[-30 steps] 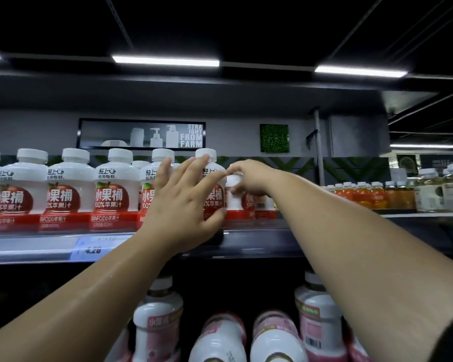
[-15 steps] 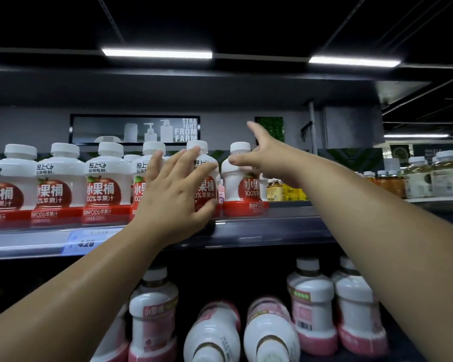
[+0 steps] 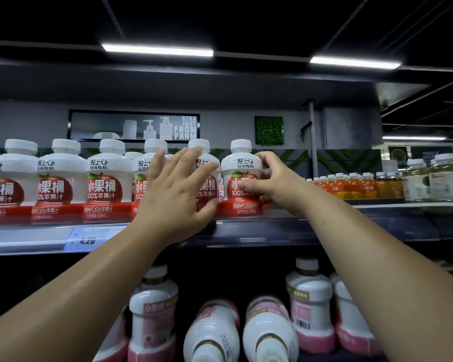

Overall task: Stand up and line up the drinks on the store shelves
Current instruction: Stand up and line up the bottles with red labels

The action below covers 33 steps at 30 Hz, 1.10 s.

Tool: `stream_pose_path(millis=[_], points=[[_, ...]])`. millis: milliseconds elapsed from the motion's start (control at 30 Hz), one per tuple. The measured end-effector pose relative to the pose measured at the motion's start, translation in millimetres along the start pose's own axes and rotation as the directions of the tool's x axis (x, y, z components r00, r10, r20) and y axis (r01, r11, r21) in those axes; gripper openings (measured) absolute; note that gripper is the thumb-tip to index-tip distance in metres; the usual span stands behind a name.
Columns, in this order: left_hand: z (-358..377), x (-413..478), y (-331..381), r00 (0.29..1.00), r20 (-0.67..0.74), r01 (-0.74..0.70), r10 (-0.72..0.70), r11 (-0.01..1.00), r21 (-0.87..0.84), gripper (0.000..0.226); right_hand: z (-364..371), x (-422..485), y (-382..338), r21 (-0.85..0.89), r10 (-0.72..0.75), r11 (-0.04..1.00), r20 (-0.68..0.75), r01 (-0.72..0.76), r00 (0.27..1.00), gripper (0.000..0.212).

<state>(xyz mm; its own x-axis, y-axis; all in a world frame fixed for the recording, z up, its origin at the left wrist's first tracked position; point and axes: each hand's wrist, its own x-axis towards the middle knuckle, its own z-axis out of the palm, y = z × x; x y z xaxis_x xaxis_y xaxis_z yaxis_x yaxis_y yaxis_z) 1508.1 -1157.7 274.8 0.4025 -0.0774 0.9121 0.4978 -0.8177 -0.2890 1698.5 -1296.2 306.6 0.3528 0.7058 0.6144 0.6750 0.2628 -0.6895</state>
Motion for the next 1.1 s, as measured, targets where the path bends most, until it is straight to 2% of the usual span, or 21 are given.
stream_pose_path(millis=[67,200,300,467,567,667,800,967,1100], points=[[-1,0,0,1.0,0.005,0.0,0.0,1.0,0.004,0.063,2,-1,1,-0.053,0.009,0.999,-0.022,-0.01,1.0,0.076],[-2,0,1,1.0,0.024,-0.001,0.0,1.0,0.015,0.063,4,-2,-2,-0.067,0.001,0.998,-0.021,-0.002,1.0,0.08],[-2,0,1,1.0,0.022,-0.004,0.003,1.0,0.02,0.063,5,-6,-5,-0.094,-0.005,0.996,-0.02,0.003,1.0,0.078],[-3,0,2,0.999,0.051,0.001,-0.001,1.0,0.006,0.064,7,-15,-14,-0.226,-0.07,0.973,-0.077,0.051,0.995,0.061],[-11,-2,0,0.996,0.079,0.036,-0.028,0.995,-0.092,0.065,12,-28,-29,-0.328,-0.158,0.938,-0.115,0.113,0.981,0.069],[-26,-14,0,0.993,0.093,0.1,-0.078,0.959,-0.267,0.067,17,-47,-40,-0.445,-0.261,0.88,-0.162,0.165,0.952,0.078],[-42,-41,0,0.997,0.077,0.057,-0.03,0.925,-0.377,0.065,32,-81,-48,-0.476,-0.342,0.851,-0.181,0.223,0.922,0.064],[-44,-82,-6,0.991,0.129,0.034,0.032,0.876,-0.481,0.063,59,-120,-48,-0.51,-0.358,0.83,-0.179,0.224,0.917,0.053],[-45,-111,-3,0.983,0.161,0.008,0.091,0.85,-0.527,0.063,81,-150,-38,-0.506,-0.28,0.847,-0.161,0.164,0.946,0.047]])
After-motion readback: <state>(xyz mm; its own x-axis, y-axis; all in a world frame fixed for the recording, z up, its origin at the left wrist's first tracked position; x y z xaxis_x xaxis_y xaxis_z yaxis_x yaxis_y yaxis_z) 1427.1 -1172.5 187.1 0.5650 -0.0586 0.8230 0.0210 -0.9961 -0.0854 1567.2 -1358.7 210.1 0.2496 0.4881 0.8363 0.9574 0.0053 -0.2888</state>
